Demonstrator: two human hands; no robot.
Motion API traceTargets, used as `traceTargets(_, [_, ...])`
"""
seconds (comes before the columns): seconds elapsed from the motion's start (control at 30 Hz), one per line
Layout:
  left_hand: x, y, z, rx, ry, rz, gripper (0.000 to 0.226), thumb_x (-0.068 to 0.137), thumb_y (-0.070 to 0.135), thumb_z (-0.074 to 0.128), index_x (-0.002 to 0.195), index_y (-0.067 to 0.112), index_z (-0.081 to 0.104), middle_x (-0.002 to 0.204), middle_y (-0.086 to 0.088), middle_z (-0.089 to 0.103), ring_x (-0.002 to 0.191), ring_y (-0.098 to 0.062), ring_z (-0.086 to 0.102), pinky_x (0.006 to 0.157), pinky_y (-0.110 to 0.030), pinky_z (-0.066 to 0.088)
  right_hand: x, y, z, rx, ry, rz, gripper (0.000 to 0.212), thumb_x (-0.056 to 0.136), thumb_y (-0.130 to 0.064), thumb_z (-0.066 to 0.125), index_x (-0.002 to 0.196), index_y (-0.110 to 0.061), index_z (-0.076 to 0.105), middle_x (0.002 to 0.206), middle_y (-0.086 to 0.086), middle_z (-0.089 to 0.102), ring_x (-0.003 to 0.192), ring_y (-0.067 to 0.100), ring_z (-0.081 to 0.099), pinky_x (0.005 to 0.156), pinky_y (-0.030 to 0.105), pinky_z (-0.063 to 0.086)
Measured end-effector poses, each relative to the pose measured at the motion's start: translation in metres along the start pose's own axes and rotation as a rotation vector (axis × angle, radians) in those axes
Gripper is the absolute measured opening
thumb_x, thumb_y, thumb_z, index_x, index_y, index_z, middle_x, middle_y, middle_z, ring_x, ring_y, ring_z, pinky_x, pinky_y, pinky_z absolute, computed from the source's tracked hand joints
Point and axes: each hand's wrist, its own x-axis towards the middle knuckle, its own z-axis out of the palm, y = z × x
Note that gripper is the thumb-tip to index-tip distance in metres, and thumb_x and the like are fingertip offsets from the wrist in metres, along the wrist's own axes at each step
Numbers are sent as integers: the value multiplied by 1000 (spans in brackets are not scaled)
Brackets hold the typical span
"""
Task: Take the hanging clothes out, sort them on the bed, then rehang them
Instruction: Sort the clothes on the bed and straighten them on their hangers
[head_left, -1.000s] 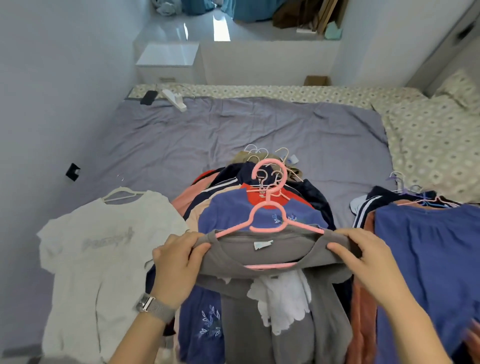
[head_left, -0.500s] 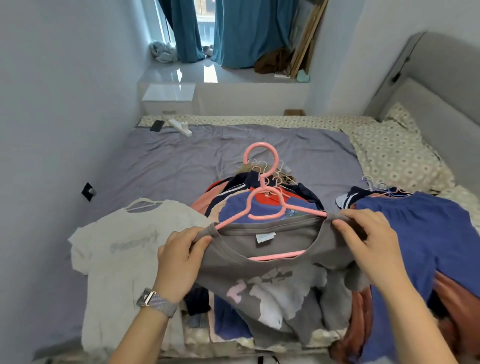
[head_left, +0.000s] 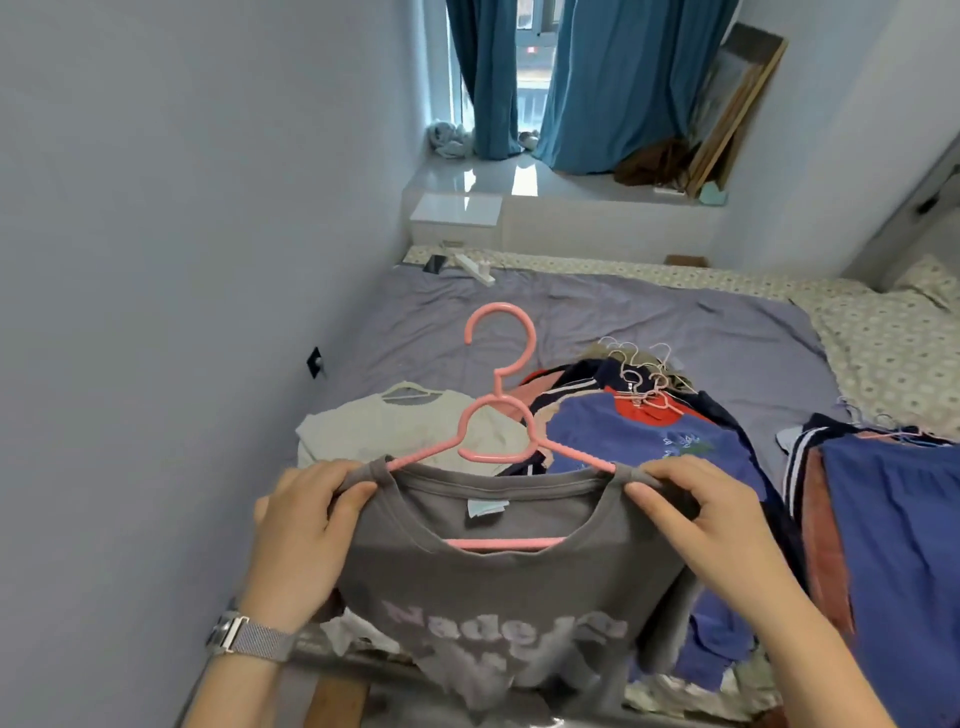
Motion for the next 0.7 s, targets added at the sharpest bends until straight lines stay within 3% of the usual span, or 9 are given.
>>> traceTargets(0.17, [12, -16, -10, 113, 41, -41, 41, 82, 53, 33, 94, 32, 67, 93, 16, 64, 94, -17, 52, 79, -37, 37, 26, 4, 28, 26, -118, -15, 25, 85, -28, 68, 81, -49, 55, 84, -20, 64, 88, 1, 57, 75, 11, 40])
traceTargets(0.27, [13, -24, -7, 151, 78, -112, 41, 82, 51, 34, 94, 29, 67, 95, 12, 65, 94, -20, 51, 77, -35, 33, 47, 10, 46, 48, -180, -30, 18, 86, -29, 67, 83, -43, 57, 86, -17, 64, 86, 4, 57, 74, 18, 41])
traceTargets(0.37, [15, -42, -8, 129, 90, -183, 43, 79, 54, 33, 93, 30, 67, 95, 10, 66, 96, -24, 54, 83, -40, 39, 70, 6, 65, 72, -242, -55, 8, 87, -29, 66, 84, -36, 62, 85, -16, 63, 85, 6, 56, 73, 22, 42])
traceTargets(0.47, [19, -65, -17, 57, 78, -218, 35, 79, 55, 34, 88, 36, 63, 88, 10, 63, 91, -26, 55, 85, -48, 43, 93, -4, 82, 82, -284, -105, 1, 88, -26, 66, 87, -27, 66, 84, -16, 62, 86, 4, 54, 74, 16, 39])
traceTargets(0.57, [33, -81, -29, 46, 53, -226, 14, 84, 45, 41, 73, 42, 51, 75, 16, 55, 83, -23, 52, 78, -42, 42, 118, -16, 98, 62, -342, -173, 4, 90, -22, 59, 91, -23, 63, 83, -18, 58, 87, -3, 50, 73, 7, 34])
traceTargets(0.7, [76, -109, -38, 41, 17, -202, 29, 92, 27, 54, 68, 41, 48, 71, 18, 53, 77, -21, 51, 71, -38, 39, 155, -23, 125, 19, -431, -193, 8, 91, -10, 56, 95, -17, 59, 85, -13, 53, 83, 2, 48, 74, 8, 33])
